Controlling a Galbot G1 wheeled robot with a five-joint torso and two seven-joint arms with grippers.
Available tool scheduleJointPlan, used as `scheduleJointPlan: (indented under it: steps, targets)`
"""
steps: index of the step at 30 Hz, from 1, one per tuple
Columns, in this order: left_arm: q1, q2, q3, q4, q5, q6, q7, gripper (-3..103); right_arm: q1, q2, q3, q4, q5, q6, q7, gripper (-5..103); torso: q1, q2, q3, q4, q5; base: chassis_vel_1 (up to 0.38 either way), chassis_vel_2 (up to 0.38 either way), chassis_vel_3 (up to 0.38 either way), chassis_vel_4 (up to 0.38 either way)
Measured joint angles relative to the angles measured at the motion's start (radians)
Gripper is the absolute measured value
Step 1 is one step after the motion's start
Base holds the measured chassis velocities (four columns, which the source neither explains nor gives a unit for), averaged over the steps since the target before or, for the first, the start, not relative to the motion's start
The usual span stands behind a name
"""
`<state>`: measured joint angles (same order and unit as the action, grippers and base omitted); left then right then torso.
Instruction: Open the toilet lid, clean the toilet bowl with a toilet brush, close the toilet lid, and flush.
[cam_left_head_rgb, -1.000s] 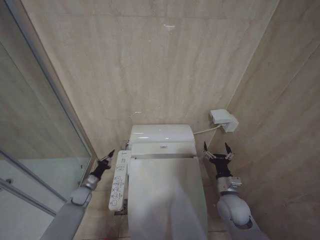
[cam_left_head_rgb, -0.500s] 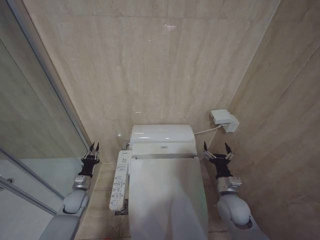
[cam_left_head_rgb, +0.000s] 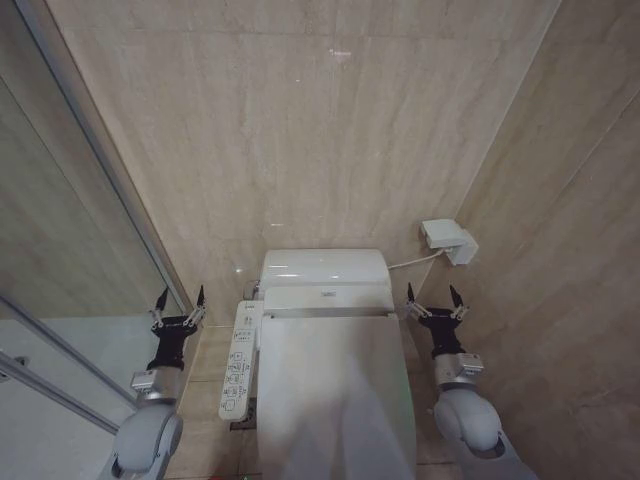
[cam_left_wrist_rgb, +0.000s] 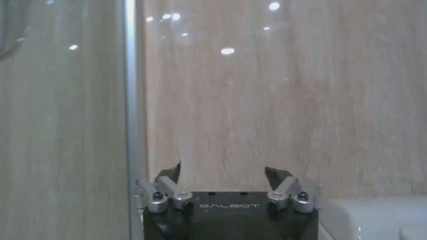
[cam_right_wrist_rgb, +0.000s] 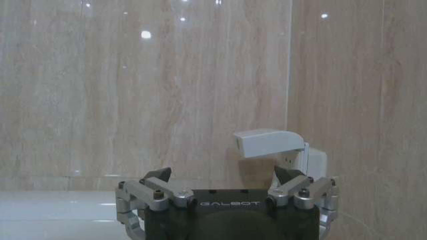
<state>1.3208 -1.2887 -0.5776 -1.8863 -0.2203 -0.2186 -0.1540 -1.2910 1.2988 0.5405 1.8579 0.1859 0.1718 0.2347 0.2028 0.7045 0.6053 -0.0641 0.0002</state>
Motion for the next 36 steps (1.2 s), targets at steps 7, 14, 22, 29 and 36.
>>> scheduleJointPlan:
  steps: [7, 14, 22, 29, 36]
  targets:
    - [0.093, -0.033, -0.016, -0.124, -0.047, 0.055, 0.004, 95, 0.0, 0.0, 0.0, 0.0, 0.0, 0.0, 0.0, 100, 0.0, 0.0, 0.0, 0.0001, 0.0, 0.0, 0.0, 0.0, 0.0]
    - [0.132, -0.043, -0.013, -0.141, -0.016, 0.017, 0.034, 100, 0.0, 0.0, 0.0, 0.0, 0.0, 0.0, 0.0, 100, 0.0, 0.0, 0.0, 0.0, 0.0, 0.0, 0.0, 0.0, 0.0]
    - [0.153, -0.049, -0.01, -0.146, 0.012, 0.001, 0.033, 100, 0.0, 0.0, 0.0, 0.0, 0.0, 0.0, 0.0, 100, 0.0, 0.0, 0.0, 0.0, -0.0001, 0.0, 0.0, 0.0, 0.0]
    - [0.162, -0.047, -0.012, -0.143, 0.014, -0.015, 0.035, 100, 0.0, 0.0, 0.0, 0.0, 0.0, 0.0, 0.0, 100, 0.0, 0.0, 0.0, 0.0, -0.0001, 0.0, 0.0, 0.0, 0.0]
    - [0.168, -0.043, -0.024, -0.145, 0.015, -0.017, 0.035, 100, 0.0, 0.0, 0.0, 0.0, 0.0, 0.0, 0.0, 100, 0.0, 0.0, 0.0, 0.0, -0.0001, 0.0, 0.0, 0.0, 0.0]
